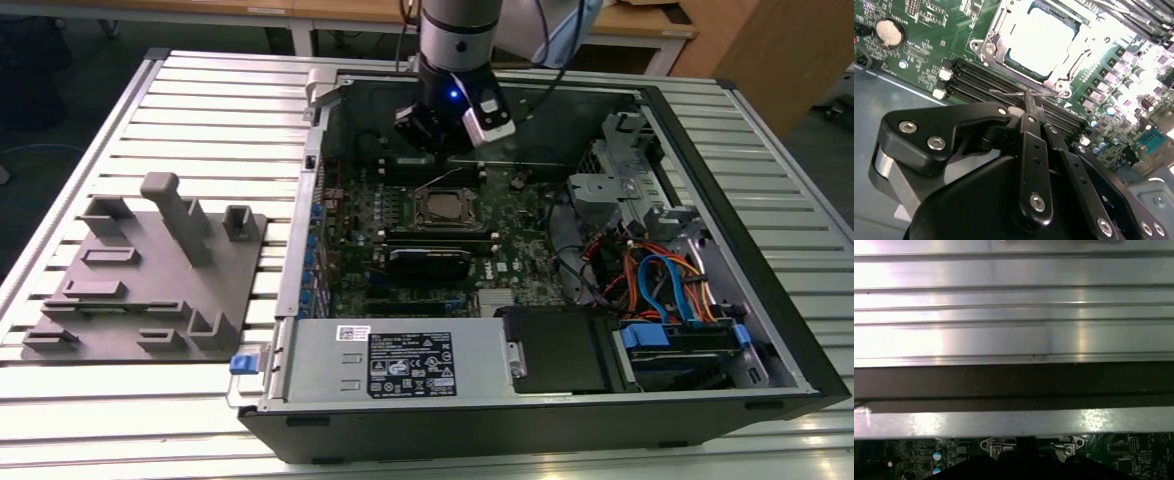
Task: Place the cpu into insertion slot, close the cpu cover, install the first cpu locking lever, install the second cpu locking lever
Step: 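Install the first cpu locking lever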
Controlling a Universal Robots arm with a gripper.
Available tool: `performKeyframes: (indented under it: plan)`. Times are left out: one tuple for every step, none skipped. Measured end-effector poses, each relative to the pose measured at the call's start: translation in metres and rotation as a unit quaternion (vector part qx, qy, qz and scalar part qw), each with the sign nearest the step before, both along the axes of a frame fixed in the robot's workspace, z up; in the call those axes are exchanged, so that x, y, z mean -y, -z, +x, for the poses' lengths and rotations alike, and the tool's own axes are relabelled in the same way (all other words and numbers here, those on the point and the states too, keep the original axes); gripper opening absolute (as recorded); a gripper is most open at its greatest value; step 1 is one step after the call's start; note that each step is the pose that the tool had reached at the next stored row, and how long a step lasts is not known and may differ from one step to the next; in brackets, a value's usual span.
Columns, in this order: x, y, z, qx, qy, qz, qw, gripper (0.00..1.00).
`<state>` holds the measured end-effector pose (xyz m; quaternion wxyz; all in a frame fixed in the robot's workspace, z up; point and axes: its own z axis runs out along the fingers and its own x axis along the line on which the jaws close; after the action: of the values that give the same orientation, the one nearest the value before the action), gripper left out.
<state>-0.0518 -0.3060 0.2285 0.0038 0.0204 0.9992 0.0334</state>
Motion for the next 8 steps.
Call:
performKeyframes:
  plan:
    - [0.0, 0.0009, 0.0006, 0.0, 0.0, 0.0, 1.0, 0.1]
    - [0.0, 0.0015, 0.0011, 0.0, 0.0, -0.0002, 1.0, 0.1]
    - [0.0, 0.002, 0.0014, 0.0, 0.0, -0.0002, 1.0, 0.1]
    - [0.0, 0.0028, 0.0017, 0.0, 0.0, -0.0002, 1.0, 0.1]
    - [0.0, 0.0034, 0.0021, 0.0, 0.0, -0.0002, 1.0, 0.1]
    - [-0.0001, 0.0041, 0.0024, 0.0, 0.0, -0.0002, 1.0, 0.1]
    - [-0.0003, 0.0048, 0.0027, 0.0, 0.0, -0.0003, 1.0, 0.1]
    - [-0.0006, 0.0053, 0.003, 0.0, 0.0, -0.0006, 1.0, 0.1]
